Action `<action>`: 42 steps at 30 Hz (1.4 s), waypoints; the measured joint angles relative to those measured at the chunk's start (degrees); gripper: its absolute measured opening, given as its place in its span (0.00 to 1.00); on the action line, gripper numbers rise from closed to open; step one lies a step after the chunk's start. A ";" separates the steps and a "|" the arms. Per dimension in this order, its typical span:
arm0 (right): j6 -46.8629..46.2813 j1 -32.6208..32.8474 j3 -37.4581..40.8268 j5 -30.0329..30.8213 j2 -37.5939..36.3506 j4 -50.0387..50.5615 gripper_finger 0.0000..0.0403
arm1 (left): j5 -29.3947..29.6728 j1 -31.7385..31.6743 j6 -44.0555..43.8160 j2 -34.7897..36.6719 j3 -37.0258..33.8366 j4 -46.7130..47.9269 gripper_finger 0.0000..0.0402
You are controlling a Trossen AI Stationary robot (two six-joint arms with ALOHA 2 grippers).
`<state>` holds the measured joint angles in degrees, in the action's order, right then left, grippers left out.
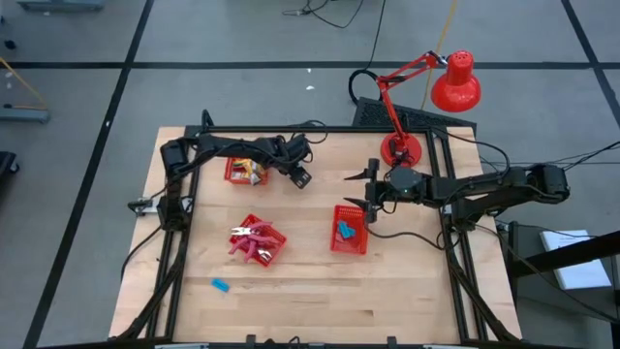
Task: Pick & Place School Supplies
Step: Put the blue eraser into the bottom right red basket
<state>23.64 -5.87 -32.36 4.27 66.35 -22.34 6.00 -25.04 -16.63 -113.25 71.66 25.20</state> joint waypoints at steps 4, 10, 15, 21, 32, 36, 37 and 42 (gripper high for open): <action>0.00 0.00 0.00 0.02 0.00 -0.19 0.64 | -0.30 -0.12 -0.50 -0.79 0.02 -0.25 0.54; -0.29 0.00 -0.02 0.09 0.00 -0.69 0.64 | 0.23 -0.16 -0.42 -1.58 0.17 0.48 0.39; -0.49 0.00 -0.02 0.13 0.00 -1.27 0.64 | 1.49 0.62 3.26 -1.62 0.15 0.66 0.12; -1.96 0.00 -0.01 0.15 0.00 -1.87 0.64 | 1.51 1.59 6.36 -0.93 -0.03 0.97 0.12; -2.20 -0.02 -0.02 0.81 0.00 -2.37 0.64 | 1.57 7.04 8.08 6.35 -0.17 -0.01 0.12; -2.16 -0.08 -0.02 3.71 0.00 -2.46 0.64 | 1.35 10.58 8.73 9.26 -0.17 -1.45 0.12; -2.14 -0.13 -0.02 4.43 0.00 -2.48 0.64 | 1.29 11.62 9.18 9.79 -0.17 -2.27 0.12; -3.72 -0.14 -0.02 4.66 0.00 -1.39 0.64 | -0.62 17.50 12.78 10.92 -0.09 -9.21 0.12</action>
<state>19.91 -6.01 -32.38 8.93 66.35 -23.73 5.38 -7.54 -3.84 -102.33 71.57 16.00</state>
